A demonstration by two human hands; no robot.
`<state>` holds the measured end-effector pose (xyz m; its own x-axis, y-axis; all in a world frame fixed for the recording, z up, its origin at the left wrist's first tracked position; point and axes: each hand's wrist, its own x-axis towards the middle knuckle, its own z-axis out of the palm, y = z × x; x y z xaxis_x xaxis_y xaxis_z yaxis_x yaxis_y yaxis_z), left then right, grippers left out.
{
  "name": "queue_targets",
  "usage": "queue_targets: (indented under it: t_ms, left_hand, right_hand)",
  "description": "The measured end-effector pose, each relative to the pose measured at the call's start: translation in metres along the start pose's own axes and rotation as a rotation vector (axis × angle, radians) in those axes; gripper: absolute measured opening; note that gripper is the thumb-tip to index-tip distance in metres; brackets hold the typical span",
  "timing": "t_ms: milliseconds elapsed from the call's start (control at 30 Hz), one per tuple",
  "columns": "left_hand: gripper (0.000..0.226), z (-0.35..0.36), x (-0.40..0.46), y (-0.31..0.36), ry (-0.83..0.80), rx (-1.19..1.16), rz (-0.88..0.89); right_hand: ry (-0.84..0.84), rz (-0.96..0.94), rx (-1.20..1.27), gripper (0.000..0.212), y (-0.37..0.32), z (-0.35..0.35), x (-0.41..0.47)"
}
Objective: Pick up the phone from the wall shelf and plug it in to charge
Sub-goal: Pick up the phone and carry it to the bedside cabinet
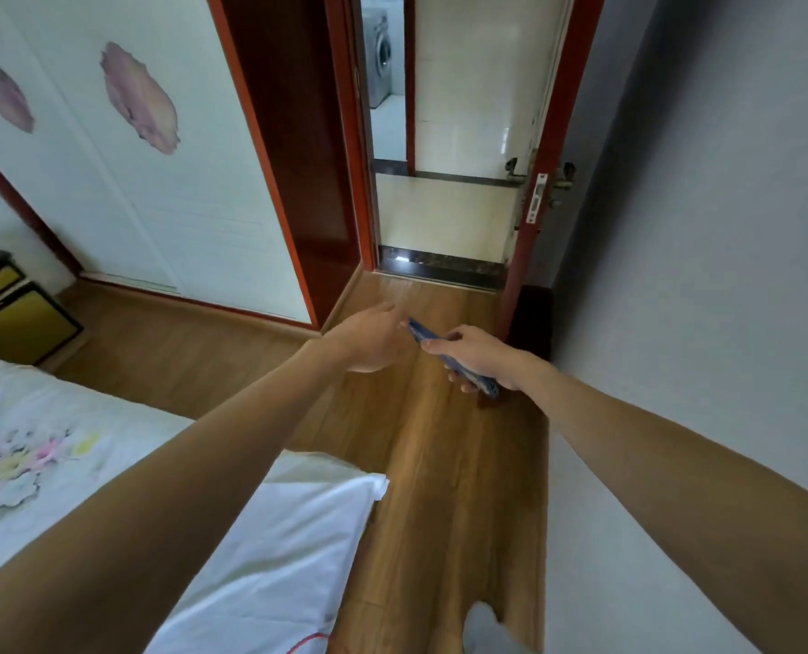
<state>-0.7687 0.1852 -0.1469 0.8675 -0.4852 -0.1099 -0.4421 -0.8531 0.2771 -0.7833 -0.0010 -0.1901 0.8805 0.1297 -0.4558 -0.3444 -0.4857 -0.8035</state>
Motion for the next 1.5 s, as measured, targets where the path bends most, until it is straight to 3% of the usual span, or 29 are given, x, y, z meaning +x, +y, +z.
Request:
queue_targets:
  t_ms: [233, 400, 567, 733, 900, 1067, 1200, 1333, 1500]
  left_hand:
    - [0.037, -0.052, 0.079, -0.059, 0.120, -0.043, -0.206]
    - [0.039, -0.063, 0.123, -0.139, 0.143, -0.038, -0.333]
    - [0.037, -0.070, 0.180, -0.229, 0.143, -0.041, -0.411]
    - [0.044, -0.096, 0.226, -0.319, 0.143, -0.077, -0.495]
    - [0.044, -0.123, 0.236, -0.399, 0.212, -0.096, -0.599]
    - [0.042, -0.140, 0.225, -0.473, 0.228, -0.079, -0.743]
    - [0.043, -0.148, 0.215, -0.541, 0.221, -0.057, -0.846]
    - [0.042, -0.169, 0.211, -0.616, 0.255, -0.070, -0.950]
    - [0.040, -0.196, 0.202, -0.693, 0.283, -0.114, -1.098]
  right_hand:
    - [-0.132, -0.100, -0.105, 0.053, -0.079, -0.030, 0.134]
    - [-0.276, -0.143, -0.186, 0.049, -0.116, -0.021, 0.224]
    - [-0.358, -0.168, -0.280, 0.062, -0.160, -0.005, 0.332]
    - [-0.414, -0.160, -0.318, 0.054, -0.226, 0.016, 0.428]
    - [-0.543, -0.182, -0.298, 0.036, -0.293, 0.062, 0.498]
    - [-0.690, -0.219, -0.333, 0.046, -0.351, 0.120, 0.555]
    - [-0.798, -0.264, -0.370, 0.037, -0.397, 0.173, 0.607]
    - [-0.882, -0.313, -0.395, 0.052, -0.452, 0.235, 0.666]
    - [-0.968, -0.340, -0.392, 0.046, -0.522, 0.308, 0.718]
